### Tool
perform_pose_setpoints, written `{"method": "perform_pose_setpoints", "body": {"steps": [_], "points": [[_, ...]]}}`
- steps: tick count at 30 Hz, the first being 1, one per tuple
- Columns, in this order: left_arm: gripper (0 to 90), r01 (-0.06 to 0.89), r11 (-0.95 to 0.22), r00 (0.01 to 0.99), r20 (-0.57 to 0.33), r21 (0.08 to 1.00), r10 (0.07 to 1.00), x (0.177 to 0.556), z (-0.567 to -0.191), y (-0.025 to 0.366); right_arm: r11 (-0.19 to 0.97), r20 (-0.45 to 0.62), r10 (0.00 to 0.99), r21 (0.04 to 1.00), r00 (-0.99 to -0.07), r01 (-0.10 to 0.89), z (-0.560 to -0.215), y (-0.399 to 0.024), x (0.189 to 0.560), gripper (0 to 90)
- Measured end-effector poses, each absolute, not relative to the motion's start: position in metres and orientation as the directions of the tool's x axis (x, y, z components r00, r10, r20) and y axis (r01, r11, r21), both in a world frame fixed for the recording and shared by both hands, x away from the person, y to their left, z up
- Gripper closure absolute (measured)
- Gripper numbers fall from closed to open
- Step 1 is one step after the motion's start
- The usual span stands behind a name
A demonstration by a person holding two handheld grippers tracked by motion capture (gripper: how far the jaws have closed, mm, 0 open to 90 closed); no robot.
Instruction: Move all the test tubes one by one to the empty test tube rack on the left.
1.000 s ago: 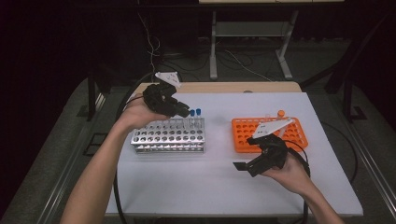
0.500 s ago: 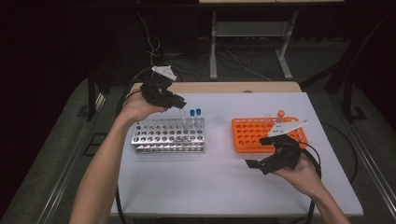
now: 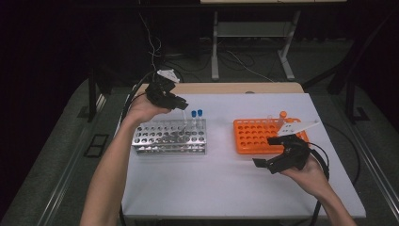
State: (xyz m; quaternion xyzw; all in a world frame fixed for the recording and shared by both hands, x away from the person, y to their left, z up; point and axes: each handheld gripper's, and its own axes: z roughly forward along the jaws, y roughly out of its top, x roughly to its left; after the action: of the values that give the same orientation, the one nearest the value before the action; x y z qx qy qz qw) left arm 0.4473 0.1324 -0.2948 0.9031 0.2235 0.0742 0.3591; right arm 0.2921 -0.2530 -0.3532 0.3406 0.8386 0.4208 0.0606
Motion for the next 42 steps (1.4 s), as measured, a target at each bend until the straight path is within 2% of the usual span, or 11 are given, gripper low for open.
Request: {"method": "perform_pose_setpoints", "body": {"steps": [19,23,31,36,42], "points": [[74.3,0.364,-0.660,0.893,-0.045,0.657,0.447,0.452,-0.328,0.127,0.402,0.194,0.644,0.737,-0.740,0.543,-0.359,-0.256,0.306,0.3],[72.2,0.393,-0.640,0.885,-0.083,0.661,0.458,0.452,-0.331,0.129,0.397,0.198,0.651,0.733,-0.733,0.552,-0.361,-0.257,0.310,0.3],[40.9,0.447,-0.566,0.851,-0.136,0.692,0.507,0.443,-0.323,0.137,0.393,0.202,0.666,0.723,-0.718,0.568,-0.365,-0.260,0.319,0.3],[25.6,0.447,-0.530,0.847,-0.150,0.720,0.511,0.427,-0.315,0.142,0.383,0.208,0.680,0.717,-0.703,0.583,-0.368,-0.264,0.328,0.3],[14.8,0.437,-0.504,0.849,-0.155,0.745,0.506,0.403,-0.313,0.145,0.370,0.213,0.698,0.710,-0.684,0.599,-0.373,-0.269,0.338,0.3]]}}
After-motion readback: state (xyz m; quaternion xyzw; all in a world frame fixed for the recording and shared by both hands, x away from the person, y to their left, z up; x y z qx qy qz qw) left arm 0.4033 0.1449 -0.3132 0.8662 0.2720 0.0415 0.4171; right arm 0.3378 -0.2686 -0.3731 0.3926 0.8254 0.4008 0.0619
